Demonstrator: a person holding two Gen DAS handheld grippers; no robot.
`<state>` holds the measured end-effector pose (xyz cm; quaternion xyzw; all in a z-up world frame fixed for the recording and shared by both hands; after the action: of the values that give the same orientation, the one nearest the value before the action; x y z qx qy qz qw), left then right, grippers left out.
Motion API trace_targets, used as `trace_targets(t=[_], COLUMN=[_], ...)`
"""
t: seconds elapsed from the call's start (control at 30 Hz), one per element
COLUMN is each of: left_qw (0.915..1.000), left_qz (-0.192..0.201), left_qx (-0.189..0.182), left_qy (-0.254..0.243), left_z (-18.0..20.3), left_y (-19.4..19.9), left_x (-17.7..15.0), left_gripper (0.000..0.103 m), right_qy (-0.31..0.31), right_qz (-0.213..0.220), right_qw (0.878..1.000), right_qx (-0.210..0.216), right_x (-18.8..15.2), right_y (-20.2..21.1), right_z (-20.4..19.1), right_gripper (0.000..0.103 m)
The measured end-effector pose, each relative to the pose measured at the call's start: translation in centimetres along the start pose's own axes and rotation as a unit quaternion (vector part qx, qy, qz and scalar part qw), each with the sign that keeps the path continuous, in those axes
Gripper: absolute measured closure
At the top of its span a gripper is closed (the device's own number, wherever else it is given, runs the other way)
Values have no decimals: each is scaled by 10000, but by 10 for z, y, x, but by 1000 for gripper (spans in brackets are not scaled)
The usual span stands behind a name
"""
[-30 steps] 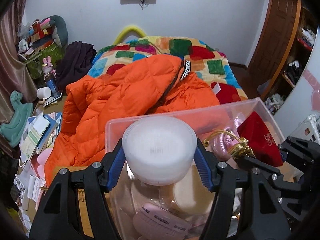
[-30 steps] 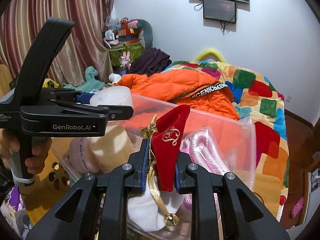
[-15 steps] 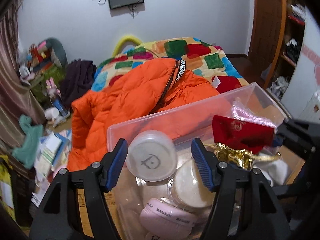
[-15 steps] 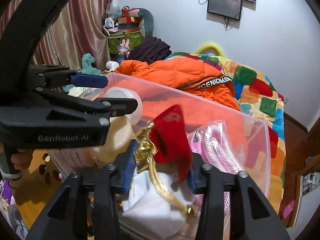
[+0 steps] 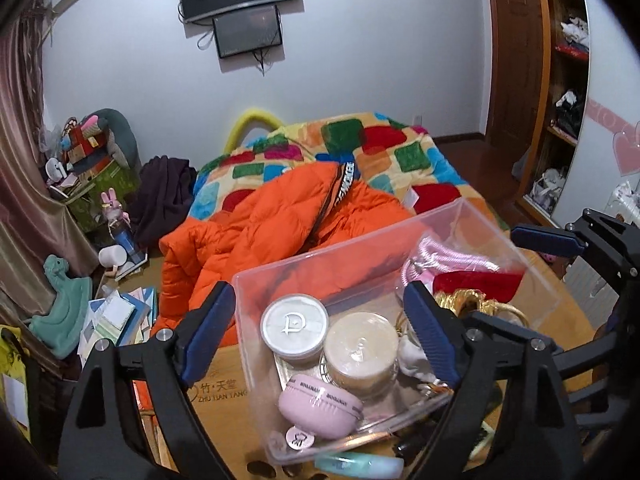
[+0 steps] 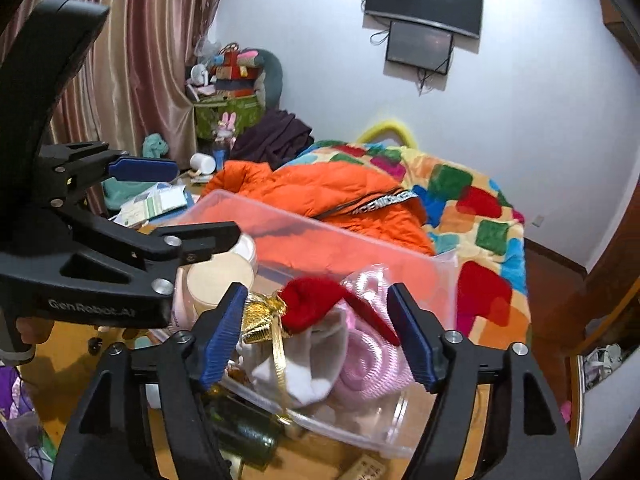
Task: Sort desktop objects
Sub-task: 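Lower and release the lid into the box with left while right releases the red pouch inside, then grasp the mint-green tube with left while right reaches toward the wooden eraser block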
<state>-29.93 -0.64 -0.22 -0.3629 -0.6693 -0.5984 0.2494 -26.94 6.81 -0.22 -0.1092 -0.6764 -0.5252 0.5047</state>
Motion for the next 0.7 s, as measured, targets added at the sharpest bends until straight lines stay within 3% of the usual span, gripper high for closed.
trace_targets(t=[0.37, 0.53, 0.7], left_qw=[9989, 9988, 9987], left_qz=[352, 346, 106], left_qx=[32, 118, -5], left_qy=[298, 333, 505], left_z=[-14, -19, -22], left_y=[53, 63, 57], left_x=[-6, -27, -62], left_gripper=[10, 9, 9], right_qy=[-267, -458, -702], right_qz=[338, 527, 495], right_qw=[9990, 9975, 9962], right_qx=[-88, -76, -144], right_x=[-2, -14, -36], right_y=[57, 75, 81], right_z=[2, 2, 9], right_gripper=[17, 5, 4])
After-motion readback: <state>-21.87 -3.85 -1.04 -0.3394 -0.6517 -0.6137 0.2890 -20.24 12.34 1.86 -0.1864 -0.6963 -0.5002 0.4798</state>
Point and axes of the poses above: each gripper's, at about its wrist camera, not at the fingertips, and y roughly against the way its jaws point, z to its right, x to its top, the point moved 8 cm from there along -y, roughly the way its jaws point, and after that the axes turned 4 degrees about x, right-handed, at the moved point
